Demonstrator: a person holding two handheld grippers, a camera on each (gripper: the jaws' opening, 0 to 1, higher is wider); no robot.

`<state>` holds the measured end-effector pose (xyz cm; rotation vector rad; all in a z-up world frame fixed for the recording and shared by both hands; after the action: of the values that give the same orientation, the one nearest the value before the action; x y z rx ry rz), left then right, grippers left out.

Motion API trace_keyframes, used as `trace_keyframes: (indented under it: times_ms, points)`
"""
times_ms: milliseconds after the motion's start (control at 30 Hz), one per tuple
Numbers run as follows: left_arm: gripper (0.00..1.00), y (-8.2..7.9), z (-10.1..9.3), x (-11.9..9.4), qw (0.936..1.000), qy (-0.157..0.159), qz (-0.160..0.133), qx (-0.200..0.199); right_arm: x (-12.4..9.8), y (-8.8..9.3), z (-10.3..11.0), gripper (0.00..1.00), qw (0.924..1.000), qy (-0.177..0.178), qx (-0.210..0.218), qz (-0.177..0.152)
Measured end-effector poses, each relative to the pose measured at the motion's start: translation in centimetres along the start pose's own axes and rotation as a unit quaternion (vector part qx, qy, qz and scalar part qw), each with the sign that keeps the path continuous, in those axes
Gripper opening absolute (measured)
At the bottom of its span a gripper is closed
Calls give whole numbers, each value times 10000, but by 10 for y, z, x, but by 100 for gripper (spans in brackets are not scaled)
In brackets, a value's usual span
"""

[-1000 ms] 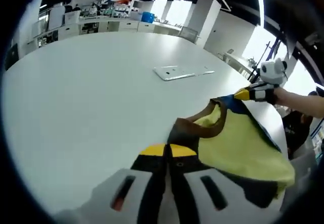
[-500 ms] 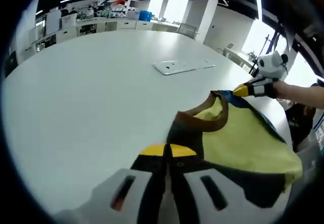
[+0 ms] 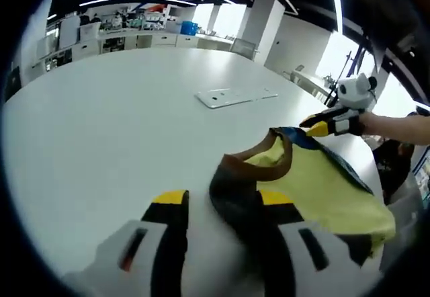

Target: Fold the garment on the visible template until the final outline fits inside the template.

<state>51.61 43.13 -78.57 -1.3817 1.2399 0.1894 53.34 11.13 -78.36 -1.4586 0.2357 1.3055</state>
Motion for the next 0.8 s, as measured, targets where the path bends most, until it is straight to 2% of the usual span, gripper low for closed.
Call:
trace_keyframes:
  times_ms: [100, 133, 267, 367, 467, 567, 667, 800]
  points:
    - [56, -3, -9, -7, 9998, -47, -84, 177, -5, 1, 1, 40, 9999, -1, -135, -20]
    - [61, -4, -9, -8, 9997, -51, -95, 198, -6, 1, 1, 45, 9999, 5, -147, -26]
    - [74, -8, -16, -16, 9995, 12, -180, 240, -15, 4, 2, 69, 9992, 141, -362, 53]
    - [84, -9, -22, -22, 9992, 15, -239, 325, -23, 10, 8, 82, 9985, 227, -494, 115]
    - [99, -14, -27, -31, 9983, -112, -367, 430, -36, 18, 18, 86, 9976, 307, -604, 145]
    - [98, -14, -32, -37, 9984, -61, -312, 463, -35, 17, 15, 91, 9976, 336, -581, 189]
    - [99, -11, -35, -40, 9982, 3, -231, 558, -45, 23, 22, 90, 9968, 387, -671, 212]
    - [99, -11, -42, -48, 9980, 20, -253, 579, -49, 18, 18, 89, 9968, 414, -670, 164]
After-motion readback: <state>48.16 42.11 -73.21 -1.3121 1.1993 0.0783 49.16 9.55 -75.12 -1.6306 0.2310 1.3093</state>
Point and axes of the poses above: the point that each gripper's makers call its tool centre point, and the gripper's own axes: x roughly forward along the fingers, z roughly to its left, y roughly out of its underside, the point moved 7 cm from there along -x, roughly backward along the fingers, and after that the axes turned 13 degrees about z, right-handed, at the moved point
